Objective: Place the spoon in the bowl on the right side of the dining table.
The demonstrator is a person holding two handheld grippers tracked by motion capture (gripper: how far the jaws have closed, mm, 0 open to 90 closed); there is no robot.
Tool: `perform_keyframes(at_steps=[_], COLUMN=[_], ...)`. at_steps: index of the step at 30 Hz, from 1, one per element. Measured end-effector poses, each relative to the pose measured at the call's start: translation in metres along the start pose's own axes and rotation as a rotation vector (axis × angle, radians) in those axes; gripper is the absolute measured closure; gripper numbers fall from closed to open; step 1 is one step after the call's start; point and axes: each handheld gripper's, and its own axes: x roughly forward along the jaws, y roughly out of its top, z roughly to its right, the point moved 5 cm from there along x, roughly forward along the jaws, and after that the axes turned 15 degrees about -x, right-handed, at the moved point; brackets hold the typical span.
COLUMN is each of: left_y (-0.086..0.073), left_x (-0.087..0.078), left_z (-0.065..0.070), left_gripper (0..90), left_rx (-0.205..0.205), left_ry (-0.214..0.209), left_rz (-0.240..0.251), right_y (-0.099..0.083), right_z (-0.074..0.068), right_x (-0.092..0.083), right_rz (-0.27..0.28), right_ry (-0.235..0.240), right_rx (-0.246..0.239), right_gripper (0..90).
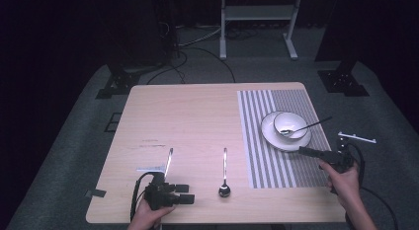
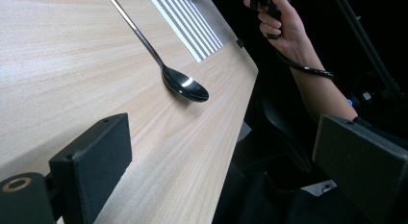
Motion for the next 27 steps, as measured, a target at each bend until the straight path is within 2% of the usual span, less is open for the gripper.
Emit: perform_keyframes(at_steps=[27], left_y=[0.0], left_x=[-0.001], left_z=[0.0], left_gripper=[5.1], left_rx=[0.004], left_ry=[0.0], left_rz=[0.003], right_y=[-0.028], right_z=[-0.033], right_x=[0.014], right_rz=[-0.033], right_ry=[0.044], right_rx=[-0.062], right_gripper=[57.2])
